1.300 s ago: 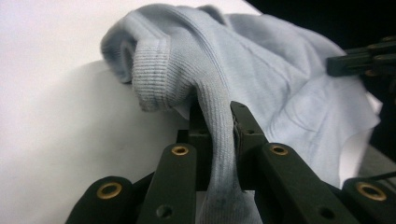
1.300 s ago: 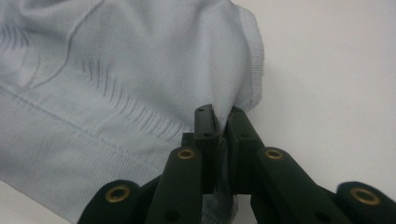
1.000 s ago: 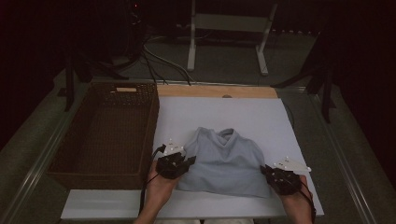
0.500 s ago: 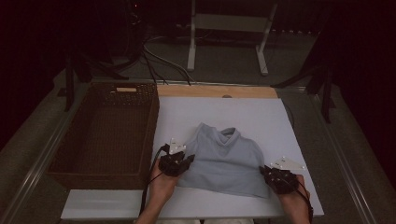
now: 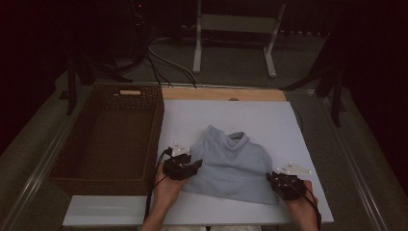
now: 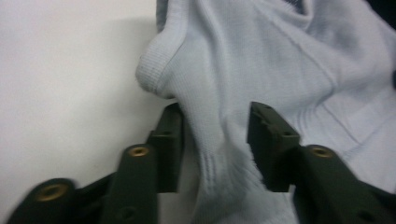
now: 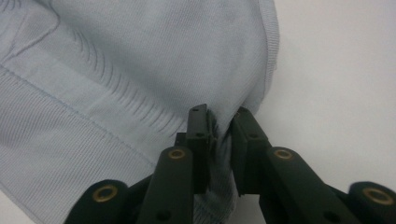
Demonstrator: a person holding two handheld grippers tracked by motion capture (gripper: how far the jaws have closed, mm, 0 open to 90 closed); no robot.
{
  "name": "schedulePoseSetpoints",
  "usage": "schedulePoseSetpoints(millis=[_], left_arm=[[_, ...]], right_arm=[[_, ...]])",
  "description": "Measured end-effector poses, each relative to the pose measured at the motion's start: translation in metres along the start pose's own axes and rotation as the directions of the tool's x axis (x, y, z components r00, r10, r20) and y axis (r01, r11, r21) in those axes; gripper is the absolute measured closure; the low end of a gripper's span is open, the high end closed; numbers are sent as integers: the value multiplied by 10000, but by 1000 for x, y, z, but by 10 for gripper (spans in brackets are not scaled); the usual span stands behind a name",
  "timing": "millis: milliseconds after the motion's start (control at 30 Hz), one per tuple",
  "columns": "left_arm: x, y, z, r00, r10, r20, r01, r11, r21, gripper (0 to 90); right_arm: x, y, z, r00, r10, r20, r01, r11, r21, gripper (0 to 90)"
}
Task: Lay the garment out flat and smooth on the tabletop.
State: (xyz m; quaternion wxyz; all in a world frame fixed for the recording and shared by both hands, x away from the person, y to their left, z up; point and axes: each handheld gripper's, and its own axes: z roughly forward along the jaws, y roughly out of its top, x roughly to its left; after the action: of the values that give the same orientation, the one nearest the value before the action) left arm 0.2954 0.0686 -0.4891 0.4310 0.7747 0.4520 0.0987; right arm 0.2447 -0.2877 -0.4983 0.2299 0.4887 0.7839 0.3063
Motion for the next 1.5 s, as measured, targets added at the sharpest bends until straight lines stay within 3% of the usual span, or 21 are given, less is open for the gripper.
schedulePoseSetpoints(millis=[133,167,233,433,633,733,1000,1267,1500], left_arm=[[-1,-1,-6,9998,97,174,-94,9997,-206,427],[-1,-1,-8,9998,84,198,-78,9995,-297,417],[-1,-3,-11,9994,41,338,-26,9991,-429,412],[0,-7,-16,9990,133,438,-106,9981,-607,338],[1,-9,-18,9991,107,405,-78,9973,-724,231],[2,-11,-20,9988,86,490,-45,9965,-838,220],[4,-16,-21,9979,98,637,-46,9967,-810,220],[4,-21,-21,9971,78,760,-23,9974,-718,222],[6,-26,-18,9984,79,568,-60,9994,-335,280]], right_arm=[[1,0,0,10000,45,61,-45,10000,-50,733],[1,1,-1,9998,173,71,-172,9998,-118,668],[1,1,-2,9997,217,75,-216,9997,-127,652],[-1,0,-7,9966,760,-307,-772,9963,-386,450],[1,-1,-11,9962,799,-342,-815,9955,-488,367],[0,-5,-14,9947,940,-419,-957,9946,-394,326],[-4,-13,-17,9927,1119,-441,-1129,9934,-203,311],[-10,-21,-19,9880,1411,-635,-1417,9899,-61,375],[-11,-23,-17,9895,1348,-520,-1347,9909,39,410]])
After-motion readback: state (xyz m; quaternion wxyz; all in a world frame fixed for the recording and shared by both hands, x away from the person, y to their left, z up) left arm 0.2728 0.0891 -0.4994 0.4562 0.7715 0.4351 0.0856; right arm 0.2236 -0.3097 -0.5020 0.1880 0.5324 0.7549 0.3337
